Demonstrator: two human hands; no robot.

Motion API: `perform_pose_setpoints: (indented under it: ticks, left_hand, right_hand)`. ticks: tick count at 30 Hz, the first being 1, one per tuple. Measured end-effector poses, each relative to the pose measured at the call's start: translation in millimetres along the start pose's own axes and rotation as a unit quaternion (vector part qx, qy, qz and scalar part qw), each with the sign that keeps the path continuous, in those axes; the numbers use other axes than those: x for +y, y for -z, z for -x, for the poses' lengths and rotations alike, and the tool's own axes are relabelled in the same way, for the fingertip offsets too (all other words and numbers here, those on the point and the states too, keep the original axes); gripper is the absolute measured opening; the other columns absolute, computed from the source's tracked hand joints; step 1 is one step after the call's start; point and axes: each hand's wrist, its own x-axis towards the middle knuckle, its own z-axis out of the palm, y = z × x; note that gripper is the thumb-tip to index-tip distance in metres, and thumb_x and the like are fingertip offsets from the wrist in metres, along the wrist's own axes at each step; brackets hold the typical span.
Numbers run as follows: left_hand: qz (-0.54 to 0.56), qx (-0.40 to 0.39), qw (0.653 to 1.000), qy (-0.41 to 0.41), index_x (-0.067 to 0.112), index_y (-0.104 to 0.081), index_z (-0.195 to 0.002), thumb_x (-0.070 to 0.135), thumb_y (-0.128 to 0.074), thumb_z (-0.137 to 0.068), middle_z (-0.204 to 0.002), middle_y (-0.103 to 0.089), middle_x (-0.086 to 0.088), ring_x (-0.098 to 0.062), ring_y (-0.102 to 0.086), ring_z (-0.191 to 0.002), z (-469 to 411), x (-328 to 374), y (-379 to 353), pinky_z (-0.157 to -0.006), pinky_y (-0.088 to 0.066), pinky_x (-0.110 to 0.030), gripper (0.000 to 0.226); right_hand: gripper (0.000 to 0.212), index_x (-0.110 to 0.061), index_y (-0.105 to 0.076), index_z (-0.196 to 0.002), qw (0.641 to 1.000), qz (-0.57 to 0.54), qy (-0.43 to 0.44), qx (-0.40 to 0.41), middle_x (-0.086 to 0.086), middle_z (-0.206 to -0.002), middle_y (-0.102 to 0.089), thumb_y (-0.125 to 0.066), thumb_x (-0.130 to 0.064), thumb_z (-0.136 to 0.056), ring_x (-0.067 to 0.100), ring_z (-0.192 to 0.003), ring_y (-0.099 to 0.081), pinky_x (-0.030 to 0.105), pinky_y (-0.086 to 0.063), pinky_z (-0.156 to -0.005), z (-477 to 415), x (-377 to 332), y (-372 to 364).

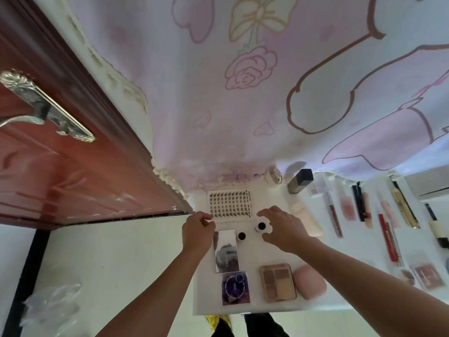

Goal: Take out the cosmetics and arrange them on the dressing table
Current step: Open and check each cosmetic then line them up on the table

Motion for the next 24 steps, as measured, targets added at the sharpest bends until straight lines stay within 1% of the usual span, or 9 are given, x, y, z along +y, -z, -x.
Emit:
perform_pose_setpoints:
  ticks: [3, 8, 9, 11, 12, 13, 15, 17, 24]
  left_hand:
    - [-0.003, -0.006, 1.0, -0.011, 0.016, -0.064, -0.097, 0.006, -0.059, -0.085, -0.077, -0.061, 0.006, -0.004, -0.056, -0.068, 2.5, 1.4, 0.9, -0.065, -0.041, -0.022, 0.017]
    - [-0.003, -0.015, 0.999, -0.036, 0.015, -0.066, -0.095, 0.008, -0.061, -0.085, -0.076, -0.061, 0.005, -0.009, -0.057, -0.069, 4.1, 8.3, 3.5, -0.064, -0.042, -0.023, 0.014]
    - [0.0, -0.018, 0.999, -0.044, 0.016, -0.066, -0.095, 0.008, -0.061, -0.085, -0.076, -0.06, 0.005, -0.009, -0.056, -0.068, 3.9, 10.6, 4.6, -0.064, -0.042, -0.022, 0.013]
    - [0.01, -0.033, 0.998, -0.057, 0.016, -0.066, -0.094, 0.009, -0.061, -0.085, -0.075, -0.06, 0.004, -0.011, -0.056, -0.067, 3.6, 17.2, 7.6, -0.063, -0.043, -0.023, 0.013]
    - [0.021, -0.045, 0.997, -0.058, 0.016, -0.066, -0.094, 0.009, -0.062, -0.085, -0.076, -0.062, 0.002, -0.012, -0.056, -0.066, 3.5, 21.9, 9.2, -0.063, -0.044, -0.025, 0.012]
    - [0.037, -0.057, 0.996, -0.053, 0.017, -0.066, -0.093, 0.01, -0.063, -0.086, -0.078, -0.064, -0.001, -0.014, -0.058, -0.066, 3.0, 26.5, 10.4, -0.062, -0.047, -0.028, 0.011]
    - [0.076, -0.077, 0.993, -0.044, 0.019, -0.066, -0.088, 0.011, -0.064, -0.088, -0.081, -0.068, -0.006, -0.017, -0.06, -0.067, 4.3, 40.4, 14.8, -0.061, -0.05, -0.031, 0.008]
    - [0.124, -0.108, 0.986, -0.037, 0.015, -0.067, -0.086, 0.011, -0.063, -0.09, -0.078, -0.069, -0.007, -0.017, -0.061, -0.064, 8.3, 58.0, 20.2, -0.058, -0.049, -0.029, 0.007]
    - [0.251, -0.266, 0.93, -0.038, -0.001, -0.067, -0.103, 0.018, -0.062, -0.093, -0.088, -0.071, -0.017, -0.025, -0.066, -0.073, 31.9, 121.4, 50.7, -0.062, -0.053, -0.03, 0.022]
  right_hand:
    - [0.044, -0.029, -0.053, -0.135, 0.999, 0.015, 0.018, 0.029, -0.005, -0.131, -0.053, -0.061, -0.03, -0.092, 0.021, -0.107, -0.061, 0.03, -0.048, -0.085, -5.3, -2.3, -9.0]
    - [0.025, -0.023, -0.066, -0.117, 0.998, -0.008, -0.005, 0.054, 0.001, -0.109, -0.068, -0.057, -0.029, -0.094, 0.022, -0.096, -0.062, 0.029, -0.047, -0.078, -3.2, 1.9, -11.2]
    - [0.021, -0.024, -0.069, -0.111, 0.997, -0.029, -0.021, 0.065, 0.001, -0.103, -0.069, -0.058, -0.029, -0.093, 0.021, -0.091, -0.062, 0.03, -0.048, -0.074, -1.6, 4.6, -8.3]
    - [0.012, -0.029, -0.069, -0.082, 0.99, -0.098, -0.055, 0.09, -0.004, -0.081, -0.068, -0.061, -0.031, -0.09, 0.019, -0.076, -0.06, 0.029, -0.043, -0.062, 4.3, 9.9, 5.7]
    - [0.021, -0.03, -0.063, -0.068, 0.983, -0.144, -0.064, 0.096, -0.007, -0.068, -0.063, -0.064, -0.031, -0.088, 0.016, -0.067, -0.057, 0.028, -0.04, -0.058, 7.7, 10.3, 16.1]
    - [0.024, -0.031, -0.061, -0.064, 0.972, -0.202, -0.066, 0.1, -0.008, -0.062, -0.061, -0.068, -0.03, -0.087, 0.013, -0.062, -0.057, 0.026, -0.041, -0.056, 10.5, 10.9, 26.8]
    - [0.005, -0.023, -0.072, -0.08, 0.931, -0.345, -0.066, 0.099, -0.005, -0.065, -0.067, -0.075, -0.023, -0.084, 0.01, -0.064, -0.061, 0.023, -0.046, -0.058, 19.5, 7.5, 52.8]
    - [0.012, -0.014, -0.074, -0.094, 0.892, -0.442, -0.048, 0.082, -0.001, -0.07, -0.068, -0.077, -0.017, -0.083, 0.011, -0.067, -0.061, 0.021, -0.046, -0.055, 30.1, 0.3, 76.5]
    - [0.019, -0.013, -0.075, -0.101, 0.872, -0.483, 0.048, 0.061, -0.007, -0.064, -0.064, -0.077, -0.01, -0.082, 0.008, -0.063, -0.055, 0.022, -0.04, -0.054, 54.9, -33.8, 125.1]
